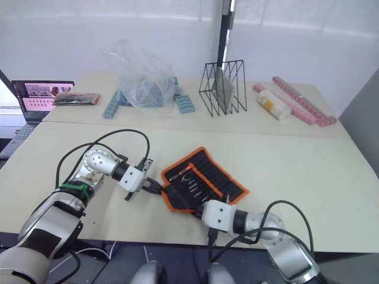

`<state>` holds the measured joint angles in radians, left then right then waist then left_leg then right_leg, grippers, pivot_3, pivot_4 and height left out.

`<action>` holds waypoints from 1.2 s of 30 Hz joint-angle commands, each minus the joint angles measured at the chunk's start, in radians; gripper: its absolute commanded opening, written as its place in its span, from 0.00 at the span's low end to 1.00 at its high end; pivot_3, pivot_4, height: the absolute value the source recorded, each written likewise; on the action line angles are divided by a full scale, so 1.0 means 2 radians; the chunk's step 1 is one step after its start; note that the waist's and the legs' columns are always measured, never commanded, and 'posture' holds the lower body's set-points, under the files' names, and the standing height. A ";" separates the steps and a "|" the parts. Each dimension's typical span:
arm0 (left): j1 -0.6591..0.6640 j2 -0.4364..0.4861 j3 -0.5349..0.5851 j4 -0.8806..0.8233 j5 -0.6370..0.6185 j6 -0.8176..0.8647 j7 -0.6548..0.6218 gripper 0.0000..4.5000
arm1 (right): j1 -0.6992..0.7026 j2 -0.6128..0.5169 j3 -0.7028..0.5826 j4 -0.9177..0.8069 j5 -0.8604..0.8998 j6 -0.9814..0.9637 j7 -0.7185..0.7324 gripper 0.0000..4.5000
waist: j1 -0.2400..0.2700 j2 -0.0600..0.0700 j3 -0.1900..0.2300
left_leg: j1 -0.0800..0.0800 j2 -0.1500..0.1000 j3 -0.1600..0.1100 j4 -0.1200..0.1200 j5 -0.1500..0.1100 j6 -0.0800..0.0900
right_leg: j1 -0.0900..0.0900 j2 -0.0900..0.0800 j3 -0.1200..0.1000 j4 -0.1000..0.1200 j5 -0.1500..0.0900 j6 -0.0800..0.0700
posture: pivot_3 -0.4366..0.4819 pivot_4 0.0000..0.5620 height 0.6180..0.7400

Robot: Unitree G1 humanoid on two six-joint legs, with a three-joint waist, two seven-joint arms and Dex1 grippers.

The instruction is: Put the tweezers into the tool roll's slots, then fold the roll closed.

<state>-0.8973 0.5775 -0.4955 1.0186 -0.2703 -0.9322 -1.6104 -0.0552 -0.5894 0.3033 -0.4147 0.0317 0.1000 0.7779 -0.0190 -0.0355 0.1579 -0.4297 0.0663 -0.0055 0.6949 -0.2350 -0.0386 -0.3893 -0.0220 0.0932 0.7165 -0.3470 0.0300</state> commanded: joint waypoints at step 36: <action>0.279 0.130 0.166 -0.627 -0.056 0.715 0.272 0.01 | -0.166 0.017 -0.003 0.208 0.024 -0.054 0.079 0.00 | 0.003 0.004 0.003 | 0.000 0.000 -0.001 0.000 0.000 0.000 | 0.000 -0.001 -0.001 0.001 0.000 0.000 | 0.48 0.27 0.54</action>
<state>-0.3203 0.8341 -0.1659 -0.2521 -0.3923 0.5196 -1.0407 -0.4023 -0.5481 0.3387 0.0243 0.0550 -0.0564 0.9351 -0.0125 -0.0273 0.1643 -0.4290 0.0659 -0.0069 0.6955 -0.2349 -0.0388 -0.3892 -0.0233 0.0915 0.7183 -0.3469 0.0299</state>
